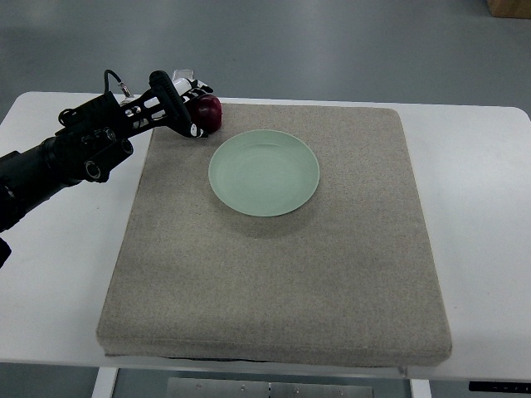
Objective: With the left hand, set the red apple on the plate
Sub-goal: 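Close the left hand fingers around the red apple, then carry the apple with the left hand onto the green plate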
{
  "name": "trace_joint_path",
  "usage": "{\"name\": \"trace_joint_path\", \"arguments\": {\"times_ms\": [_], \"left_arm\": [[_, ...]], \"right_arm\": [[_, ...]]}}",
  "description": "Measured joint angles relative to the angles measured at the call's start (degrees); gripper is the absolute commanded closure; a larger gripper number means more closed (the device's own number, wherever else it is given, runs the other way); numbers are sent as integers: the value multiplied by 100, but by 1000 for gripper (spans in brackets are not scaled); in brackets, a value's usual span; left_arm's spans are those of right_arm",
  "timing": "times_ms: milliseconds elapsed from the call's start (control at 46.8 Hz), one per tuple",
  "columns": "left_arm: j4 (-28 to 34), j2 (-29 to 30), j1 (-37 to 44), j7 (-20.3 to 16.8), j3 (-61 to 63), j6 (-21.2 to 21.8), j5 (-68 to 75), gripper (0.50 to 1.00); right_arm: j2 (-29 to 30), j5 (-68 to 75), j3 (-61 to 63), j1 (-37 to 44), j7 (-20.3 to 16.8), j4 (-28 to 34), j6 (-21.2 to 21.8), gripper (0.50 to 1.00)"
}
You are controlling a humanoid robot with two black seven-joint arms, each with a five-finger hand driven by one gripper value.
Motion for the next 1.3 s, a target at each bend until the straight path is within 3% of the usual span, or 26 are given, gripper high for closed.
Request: {"name": "trace_joint_path", "arguments": {"times_ms": [64, 107, 256, 342, 982, 1302], "left_arm": [[1, 0, 0, 0, 8, 0, 7, 795], [5, 0, 0, 0, 17, 0, 14, 802], [9, 0, 0, 7, 51, 0, 66, 902], [7, 0, 0, 9, 60, 0, 79, 999], [-116, 5, -48, 6, -18, -13, 10, 1000], [-938, 145, -170, -83, -118, -8, 23, 1000]], "right_arm": [[0, 0, 0, 1, 0, 0, 0, 568], [0, 0, 0, 0, 0, 0, 0, 568], [0, 0, -1, -1, -1, 0, 0, 568], [0, 0, -1, 1, 0, 0, 0, 568], [0, 0, -1, 4, 0, 2, 0, 568], [0, 0, -1, -1, 0, 0, 0, 570]]}}
